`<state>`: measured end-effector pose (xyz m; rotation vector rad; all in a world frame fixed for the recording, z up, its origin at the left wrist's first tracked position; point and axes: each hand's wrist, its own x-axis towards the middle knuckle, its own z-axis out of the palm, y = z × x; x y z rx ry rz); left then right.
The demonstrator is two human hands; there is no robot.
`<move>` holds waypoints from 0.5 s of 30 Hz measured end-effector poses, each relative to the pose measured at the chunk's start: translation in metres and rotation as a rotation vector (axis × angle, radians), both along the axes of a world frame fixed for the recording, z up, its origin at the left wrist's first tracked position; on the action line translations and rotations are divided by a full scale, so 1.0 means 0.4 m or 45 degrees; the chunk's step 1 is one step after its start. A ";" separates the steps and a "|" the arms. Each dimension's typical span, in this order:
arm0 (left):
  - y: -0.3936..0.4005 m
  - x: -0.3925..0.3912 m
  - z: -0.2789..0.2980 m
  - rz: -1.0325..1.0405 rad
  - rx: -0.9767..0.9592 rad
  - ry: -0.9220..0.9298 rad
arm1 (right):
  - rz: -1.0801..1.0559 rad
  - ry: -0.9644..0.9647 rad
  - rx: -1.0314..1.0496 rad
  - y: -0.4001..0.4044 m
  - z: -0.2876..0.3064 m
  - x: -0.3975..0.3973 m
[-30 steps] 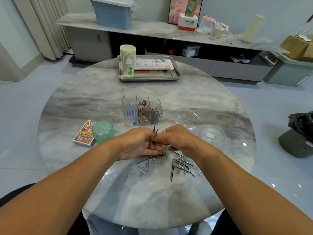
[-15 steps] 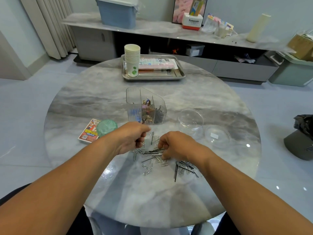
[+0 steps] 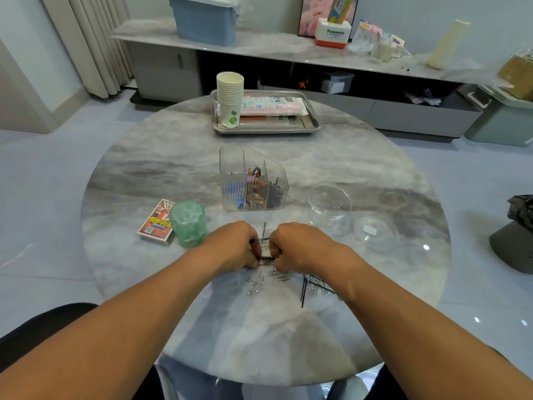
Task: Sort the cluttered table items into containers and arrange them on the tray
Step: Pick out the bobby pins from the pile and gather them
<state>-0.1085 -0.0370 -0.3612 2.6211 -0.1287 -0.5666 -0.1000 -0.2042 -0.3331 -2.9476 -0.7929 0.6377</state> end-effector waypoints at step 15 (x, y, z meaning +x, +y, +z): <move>0.007 0.020 0.002 0.114 -0.440 -0.036 | -0.273 0.120 0.372 -0.041 -0.014 0.031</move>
